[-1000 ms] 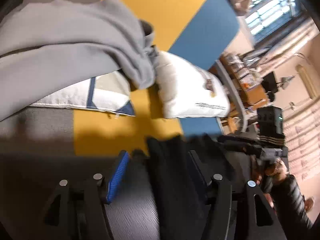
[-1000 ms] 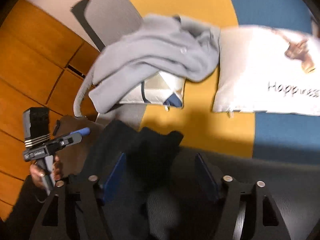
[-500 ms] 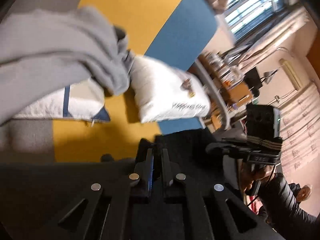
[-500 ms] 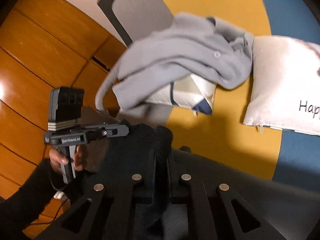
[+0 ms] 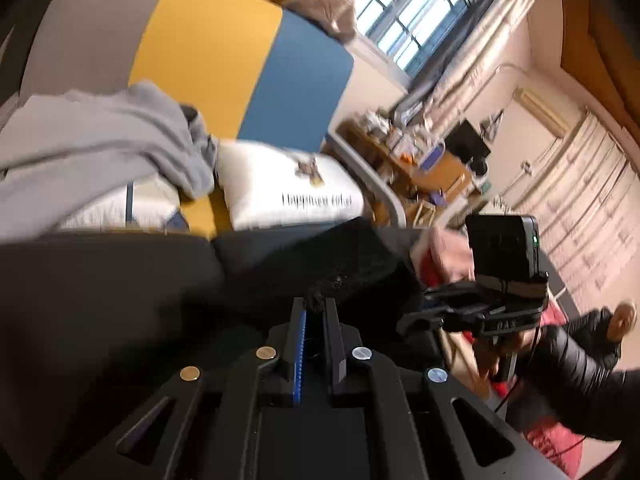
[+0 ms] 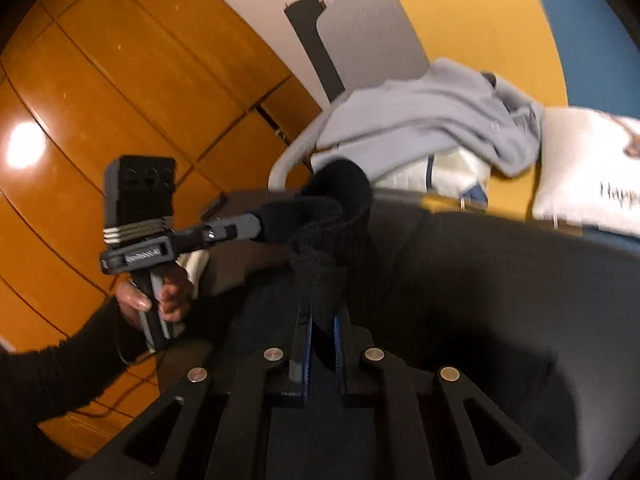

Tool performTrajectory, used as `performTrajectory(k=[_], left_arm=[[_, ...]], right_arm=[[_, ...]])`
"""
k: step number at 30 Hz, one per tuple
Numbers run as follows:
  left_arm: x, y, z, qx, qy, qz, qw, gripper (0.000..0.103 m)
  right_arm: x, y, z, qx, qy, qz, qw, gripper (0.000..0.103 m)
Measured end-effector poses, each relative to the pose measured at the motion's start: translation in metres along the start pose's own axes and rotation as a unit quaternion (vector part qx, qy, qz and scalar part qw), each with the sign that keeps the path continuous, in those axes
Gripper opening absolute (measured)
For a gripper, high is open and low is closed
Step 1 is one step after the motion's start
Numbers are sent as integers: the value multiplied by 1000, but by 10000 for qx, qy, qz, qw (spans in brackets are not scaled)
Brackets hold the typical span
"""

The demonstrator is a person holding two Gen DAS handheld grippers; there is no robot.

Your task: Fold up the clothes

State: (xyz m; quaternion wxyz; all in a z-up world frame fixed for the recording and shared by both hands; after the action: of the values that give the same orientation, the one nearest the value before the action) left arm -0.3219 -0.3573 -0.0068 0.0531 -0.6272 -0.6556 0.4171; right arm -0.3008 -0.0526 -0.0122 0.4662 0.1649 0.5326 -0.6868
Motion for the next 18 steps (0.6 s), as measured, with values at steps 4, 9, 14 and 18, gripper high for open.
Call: performTrajectory(k=[4,9,14,18], left_arm=[[-11,58,8,-458,-7,92,9989,6],[-47,99,50,-1795,270,-600,9816,14],[-51,96,62,-2154,299,-879,9721,19],[-22,89,61,-2135,220,-467,9756,22]], right_arm=[[-3,58,-3,247,330,282,9988,13],[-19,105,-19,822,329,441,9951,48],[-42,117,-25,1393,299,-47,9898,53],[-34,114,-29,1628,425,-98,9857,53]])
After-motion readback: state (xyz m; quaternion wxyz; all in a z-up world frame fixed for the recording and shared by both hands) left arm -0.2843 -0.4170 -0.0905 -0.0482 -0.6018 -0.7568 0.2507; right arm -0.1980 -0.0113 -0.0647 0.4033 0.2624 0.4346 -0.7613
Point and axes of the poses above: each gripper's, at about its wrist camera, not at the fingertips, and x roughly the way its jaws point, z to its left, y to its underside, the point moved 2 cm from there along x, roughly the way its jaws point, and after that the axes turned 15 degrees about y, right-handed, at the moved point
